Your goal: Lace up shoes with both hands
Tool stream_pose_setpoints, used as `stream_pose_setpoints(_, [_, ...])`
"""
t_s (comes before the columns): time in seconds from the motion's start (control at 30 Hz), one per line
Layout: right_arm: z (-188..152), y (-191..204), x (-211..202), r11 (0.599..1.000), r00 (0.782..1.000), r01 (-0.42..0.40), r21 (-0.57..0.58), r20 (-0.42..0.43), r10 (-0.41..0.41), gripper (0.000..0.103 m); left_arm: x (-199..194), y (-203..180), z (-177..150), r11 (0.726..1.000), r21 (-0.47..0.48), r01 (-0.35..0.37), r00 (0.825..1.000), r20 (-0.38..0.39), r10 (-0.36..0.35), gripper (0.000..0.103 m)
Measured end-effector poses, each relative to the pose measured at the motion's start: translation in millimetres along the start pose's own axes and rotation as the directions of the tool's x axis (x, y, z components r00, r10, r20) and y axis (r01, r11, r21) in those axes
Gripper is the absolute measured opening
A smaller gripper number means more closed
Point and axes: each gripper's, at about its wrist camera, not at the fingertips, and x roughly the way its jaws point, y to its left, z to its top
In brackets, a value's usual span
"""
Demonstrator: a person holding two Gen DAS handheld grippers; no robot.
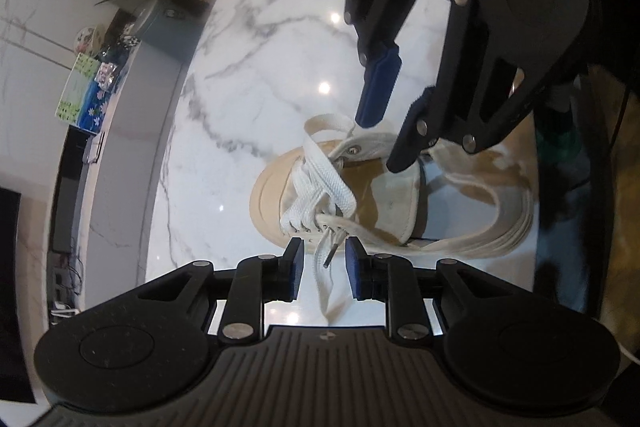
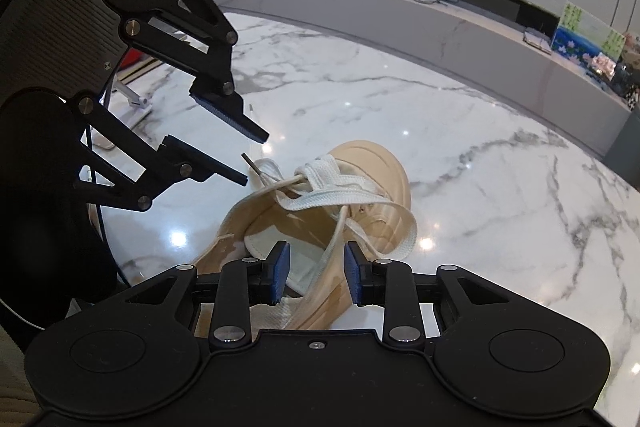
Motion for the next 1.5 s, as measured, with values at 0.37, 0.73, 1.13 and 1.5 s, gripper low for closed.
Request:
stream_pose_setpoints(0.37, [-1,-4,5,1.0,1.0,-0.008,0.009,0.014,0.008,0.028,8,-3,5,0.998,0.054,0.015,1.0,-0.018,-0.014,0.013])
stream_pose_setpoints(0.73, [3,-7,15,1.0,1.0,-0.005,0.008,0.015,0.004,0.028,6,-6,1,0.999,-0.045,0.006,1.0,-0.022,-0.007,0.002])
stream_pose_setpoints(1.13, [7,-9,24,0.998,0.999,0.038,0.053,0.014,-0.038,0.009,-26,-3,-12,0.991,-0.117,-0.065,0.995,-0.08,0.056,0.002])
stream_pose_setpoints(1.5, [1,-4,16,0.991,0.997,0.077,0.106,0.002,-0.078,0.008,-79,1,-21,0.958,-0.209,-0.197,0.979,-0.098,0.18,0.002])
